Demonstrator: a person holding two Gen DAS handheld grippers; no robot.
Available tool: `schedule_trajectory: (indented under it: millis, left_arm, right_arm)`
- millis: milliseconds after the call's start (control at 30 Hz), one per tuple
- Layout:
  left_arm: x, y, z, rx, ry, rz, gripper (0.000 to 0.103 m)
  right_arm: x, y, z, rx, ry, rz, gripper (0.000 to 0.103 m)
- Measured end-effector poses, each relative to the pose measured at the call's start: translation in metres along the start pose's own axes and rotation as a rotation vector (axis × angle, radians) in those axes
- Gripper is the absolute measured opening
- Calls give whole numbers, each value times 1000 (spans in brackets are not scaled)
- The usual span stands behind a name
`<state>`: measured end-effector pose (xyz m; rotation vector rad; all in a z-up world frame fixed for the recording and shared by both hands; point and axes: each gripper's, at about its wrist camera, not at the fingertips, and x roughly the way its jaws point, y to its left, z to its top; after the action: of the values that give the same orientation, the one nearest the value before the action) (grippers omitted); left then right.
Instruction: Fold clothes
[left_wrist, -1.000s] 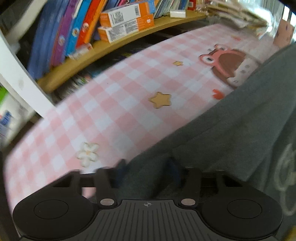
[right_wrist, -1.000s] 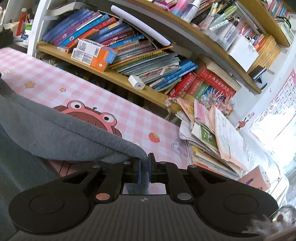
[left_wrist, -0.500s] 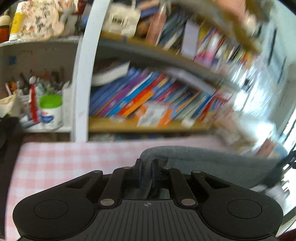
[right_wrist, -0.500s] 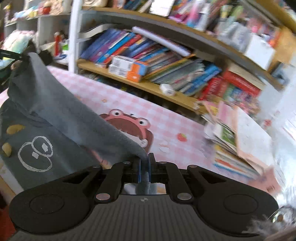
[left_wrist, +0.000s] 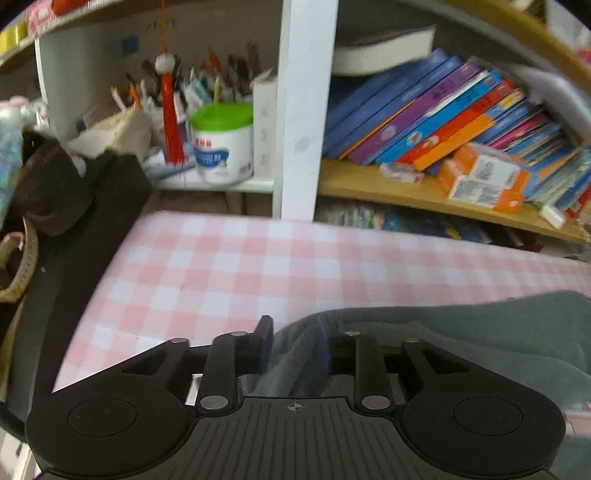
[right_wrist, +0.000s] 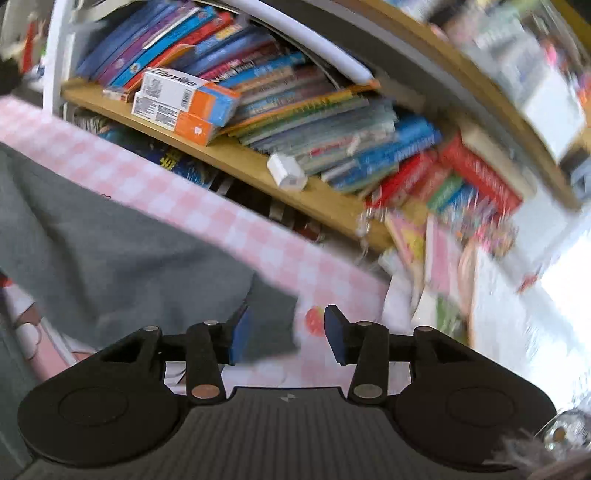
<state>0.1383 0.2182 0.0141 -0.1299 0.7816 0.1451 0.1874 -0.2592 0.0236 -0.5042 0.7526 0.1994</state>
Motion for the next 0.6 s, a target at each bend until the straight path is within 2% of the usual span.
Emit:
schedule_trajectory:
  millis: [100,167,267,367,467,533,600]
  left_arm:
    - [-25,-3,-14,37,-49,-62,30]
    - [-36,-11,-28,45,-45,-125,30]
    - [-51,-24,-49,56,-37,-212,30]
    - [-60,-38,-74,62,1,-214,30]
    - [-78,-46,-101,68,34,-220,30]
    - [-94,-49,-117,71,42,-215,30]
    - [-108,-47,-132,60,55,-205,30]
  right_arm:
    - [7,-7,-22,81,39,25,38]
    - [15,-6,-29,132,52,35,28]
    - [24,0,-27,201,37,83,20]
    - [31,14,-16,221,24,194,8]
    - [49,28,-6,232,92,277,6]
    - [69,30,-3,274,163,297,5]
    - [90,23,-2,330,201,269,2]
